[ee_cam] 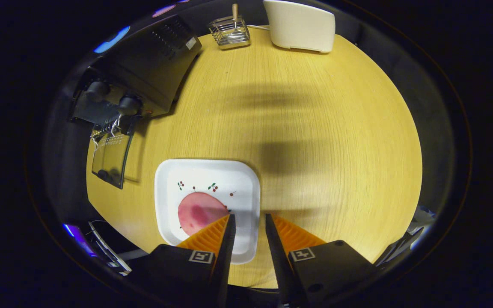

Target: Open the toaster oven, put the food inside, and close the toaster oven door.

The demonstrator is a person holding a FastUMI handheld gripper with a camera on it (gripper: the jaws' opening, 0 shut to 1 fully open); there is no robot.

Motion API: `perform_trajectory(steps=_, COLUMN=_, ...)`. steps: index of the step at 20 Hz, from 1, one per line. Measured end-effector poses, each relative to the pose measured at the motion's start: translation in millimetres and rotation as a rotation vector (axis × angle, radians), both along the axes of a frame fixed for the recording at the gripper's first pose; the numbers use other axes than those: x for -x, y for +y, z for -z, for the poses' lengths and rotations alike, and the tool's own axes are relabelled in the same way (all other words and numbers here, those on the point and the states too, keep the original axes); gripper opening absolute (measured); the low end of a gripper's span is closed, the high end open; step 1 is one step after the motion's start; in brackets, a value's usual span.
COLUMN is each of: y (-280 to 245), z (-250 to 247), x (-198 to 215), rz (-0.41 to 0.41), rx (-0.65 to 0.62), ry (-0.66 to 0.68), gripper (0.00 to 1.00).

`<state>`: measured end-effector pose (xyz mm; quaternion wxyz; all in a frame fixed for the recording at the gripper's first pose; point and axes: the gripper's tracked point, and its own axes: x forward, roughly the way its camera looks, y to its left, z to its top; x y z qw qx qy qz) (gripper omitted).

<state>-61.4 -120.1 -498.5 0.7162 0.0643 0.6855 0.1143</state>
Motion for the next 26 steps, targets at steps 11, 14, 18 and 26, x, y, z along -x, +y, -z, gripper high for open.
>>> perform_trajectory(steps=11, y=7.8, z=-4.9, x=8.4, rz=0.185, rx=-0.274, ry=0.117, gripper=0.05)
perform_trajectory(steps=14, y=8.3, z=-17.7, x=13.9, rz=0.332, rx=-0.346, ry=0.113, gripper=0.05)
perform_trajectory(steps=18, y=19.7, z=-45.9, x=18.0, rz=0.486, rx=-0.408, ry=0.069, gripper=0.05)
perform_trajectory(steps=26, y=99.7, z=-92.8, x=46.0, rz=0.732, rx=-0.425, ry=0.028, gripper=0.05)
